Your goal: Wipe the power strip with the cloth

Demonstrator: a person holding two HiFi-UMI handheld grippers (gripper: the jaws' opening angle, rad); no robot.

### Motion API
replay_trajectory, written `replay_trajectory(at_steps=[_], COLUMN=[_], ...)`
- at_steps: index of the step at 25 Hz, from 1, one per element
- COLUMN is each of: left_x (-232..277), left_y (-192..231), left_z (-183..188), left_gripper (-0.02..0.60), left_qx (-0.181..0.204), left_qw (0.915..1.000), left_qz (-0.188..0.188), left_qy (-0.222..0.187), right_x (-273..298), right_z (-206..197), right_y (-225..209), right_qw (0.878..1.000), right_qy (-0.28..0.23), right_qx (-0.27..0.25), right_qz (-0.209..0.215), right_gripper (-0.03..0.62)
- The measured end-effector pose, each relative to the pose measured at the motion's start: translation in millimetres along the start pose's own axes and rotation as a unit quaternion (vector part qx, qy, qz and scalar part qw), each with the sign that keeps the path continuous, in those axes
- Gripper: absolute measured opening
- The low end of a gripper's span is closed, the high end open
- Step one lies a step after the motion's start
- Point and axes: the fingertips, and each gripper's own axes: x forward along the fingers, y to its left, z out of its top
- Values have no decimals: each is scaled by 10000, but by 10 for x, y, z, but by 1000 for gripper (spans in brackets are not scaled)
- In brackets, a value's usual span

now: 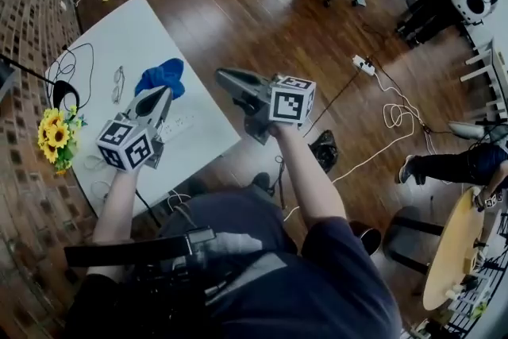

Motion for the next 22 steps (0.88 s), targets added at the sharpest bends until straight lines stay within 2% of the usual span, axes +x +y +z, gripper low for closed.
replay_trajectory(at_steps=[3, 6, 9, 11, 13, 17, 22], left_x=[351, 794, 1128, 1308, 1494, 1867, 2242], left_y=[-577, -1096, -1620, -1917, -2145, -2489, -2923], left_z=[143, 127, 91, 90, 82, 78, -107], left_gripper=[-13, -11, -11, -11, -11, -11, -11], left_qx=[208, 558, 652, 802, 923, 873, 871], left_qw=[9993, 9968, 9919, 9887, 9871, 9861, 9757], left_qz=[-249, -570, -1083, -1255, -1290, -1333, -1787], left_qy=[-179, -56, 123, 158, 223, 465, 923], right_x=[-415, -851, -1331, -1668, -1996, -2596, -3169], right_z=[215, 487, 710, 858, 949, 1094, 1179], right_y=[-95, -204, -256, -293, -340, -464, -616], right_qw=[9998, 9990, 9973, 9946, 9928, 9912, 9853], right_qy=[-200, -441, -712, -1013, -1177, -1291, -1653], right_qx=[30, -24, -168, -144, -136, -273, -187], right_qz=[74, 0, 26, 156, 188, -128, -385], right_gripper=[-6, -6, 0, 2, -3, -5, -5])
